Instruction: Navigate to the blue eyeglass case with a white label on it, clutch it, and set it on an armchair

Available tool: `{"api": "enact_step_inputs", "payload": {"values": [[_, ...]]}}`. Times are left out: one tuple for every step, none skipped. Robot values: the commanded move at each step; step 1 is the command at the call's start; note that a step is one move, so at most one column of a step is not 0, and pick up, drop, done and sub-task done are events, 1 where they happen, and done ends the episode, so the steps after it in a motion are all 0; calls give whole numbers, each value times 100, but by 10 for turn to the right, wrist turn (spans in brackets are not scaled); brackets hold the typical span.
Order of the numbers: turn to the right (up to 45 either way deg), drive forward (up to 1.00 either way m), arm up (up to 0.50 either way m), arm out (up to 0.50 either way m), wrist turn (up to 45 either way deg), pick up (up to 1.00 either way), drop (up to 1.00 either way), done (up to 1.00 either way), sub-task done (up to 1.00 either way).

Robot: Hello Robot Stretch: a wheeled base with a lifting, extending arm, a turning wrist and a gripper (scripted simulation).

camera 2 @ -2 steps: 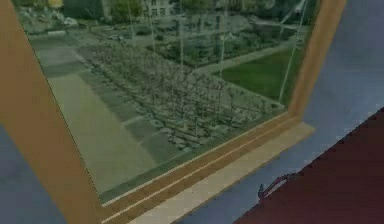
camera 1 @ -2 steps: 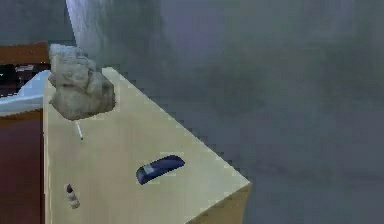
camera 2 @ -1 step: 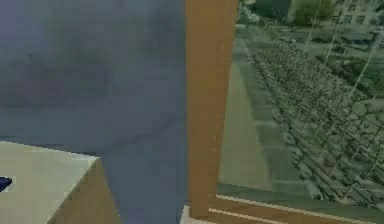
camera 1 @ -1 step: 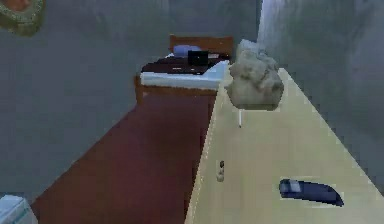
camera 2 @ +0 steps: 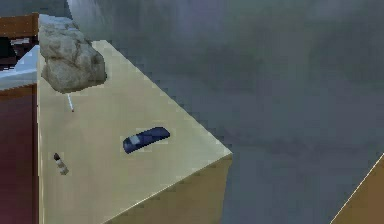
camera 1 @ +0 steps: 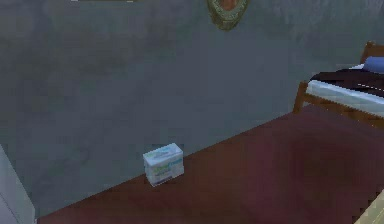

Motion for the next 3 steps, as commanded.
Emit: {"api": "enact_step_inputs", "payload": {"values": [[-90,0,0,0,0,0,0,0,0],[0,0,50,0,0,0,0,0,0],[0,0,38,0,0,0,0,0,0]]}}
